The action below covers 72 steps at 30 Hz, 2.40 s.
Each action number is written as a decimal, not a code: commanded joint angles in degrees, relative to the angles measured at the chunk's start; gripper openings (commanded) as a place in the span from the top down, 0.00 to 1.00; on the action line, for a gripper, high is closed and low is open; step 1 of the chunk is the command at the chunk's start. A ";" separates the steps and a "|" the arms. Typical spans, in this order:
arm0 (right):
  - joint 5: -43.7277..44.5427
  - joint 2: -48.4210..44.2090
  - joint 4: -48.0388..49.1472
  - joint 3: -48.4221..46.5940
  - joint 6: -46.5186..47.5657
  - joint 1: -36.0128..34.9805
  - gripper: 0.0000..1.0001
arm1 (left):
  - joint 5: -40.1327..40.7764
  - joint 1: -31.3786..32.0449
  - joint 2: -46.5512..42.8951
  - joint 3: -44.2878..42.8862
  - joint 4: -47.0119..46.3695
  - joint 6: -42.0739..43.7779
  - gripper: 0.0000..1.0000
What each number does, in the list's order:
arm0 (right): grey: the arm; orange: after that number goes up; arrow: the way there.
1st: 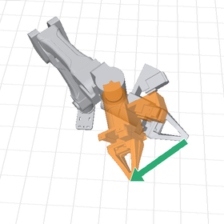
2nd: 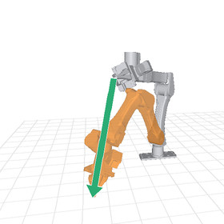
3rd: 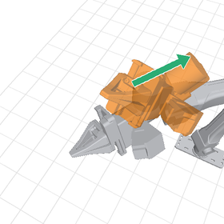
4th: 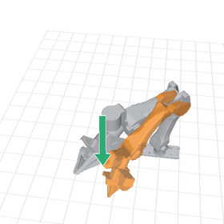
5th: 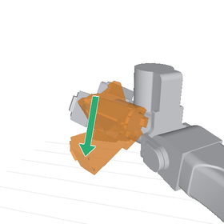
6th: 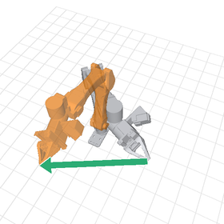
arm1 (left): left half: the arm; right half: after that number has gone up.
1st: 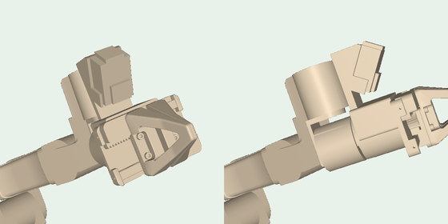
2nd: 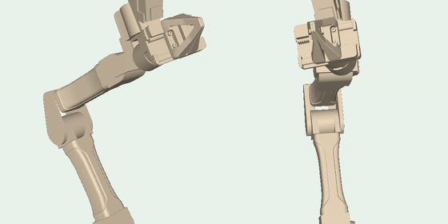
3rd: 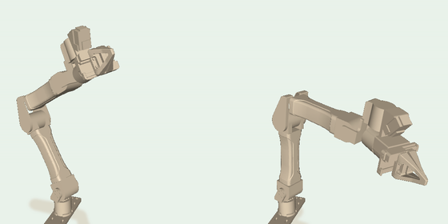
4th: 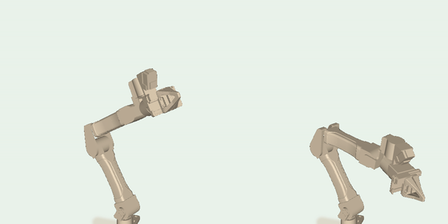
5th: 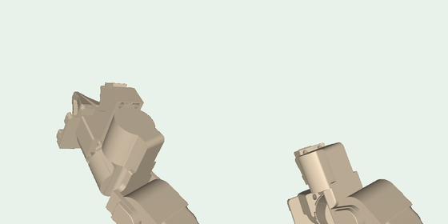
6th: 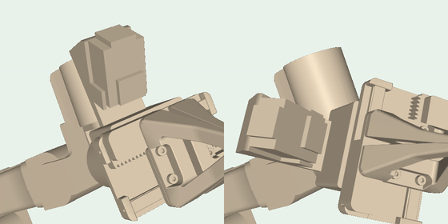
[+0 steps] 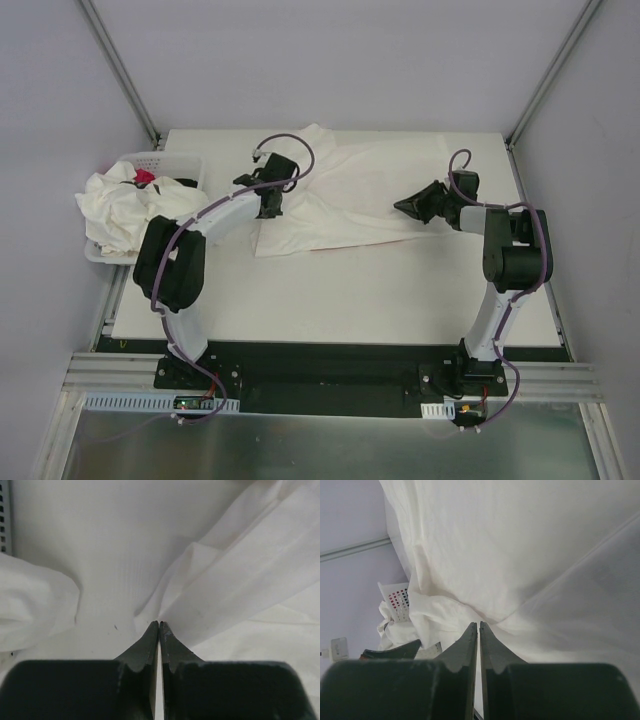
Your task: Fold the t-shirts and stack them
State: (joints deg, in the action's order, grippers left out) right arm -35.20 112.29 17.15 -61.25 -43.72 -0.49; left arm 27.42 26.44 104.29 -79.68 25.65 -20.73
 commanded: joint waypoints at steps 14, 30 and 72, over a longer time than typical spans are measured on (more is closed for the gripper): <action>-0.48 -0.14 1.22 -1.32 -0.57 -1.00 0.92 | -0.53 12.85 -10.24 10.69 3.18 -13.98 1.00; 0.14 0.74 -0.27 -3.43 0.66 0.40 0.77 | 12.21 15.75 -13.24 2.46 5.11 -9.07 1.00; 6.11 9.26 -12.67 -17.23 9.54 22.64 0.65 | 12.48 13.29 -12.27 -0.48 -5.26 1.92 1.00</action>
State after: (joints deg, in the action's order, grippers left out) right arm -29.67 121.05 4.82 -75.31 -34.72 22.00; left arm 39.55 40.38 92.79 -79.46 21.65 -19.88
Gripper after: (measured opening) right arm 0.349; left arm 0.004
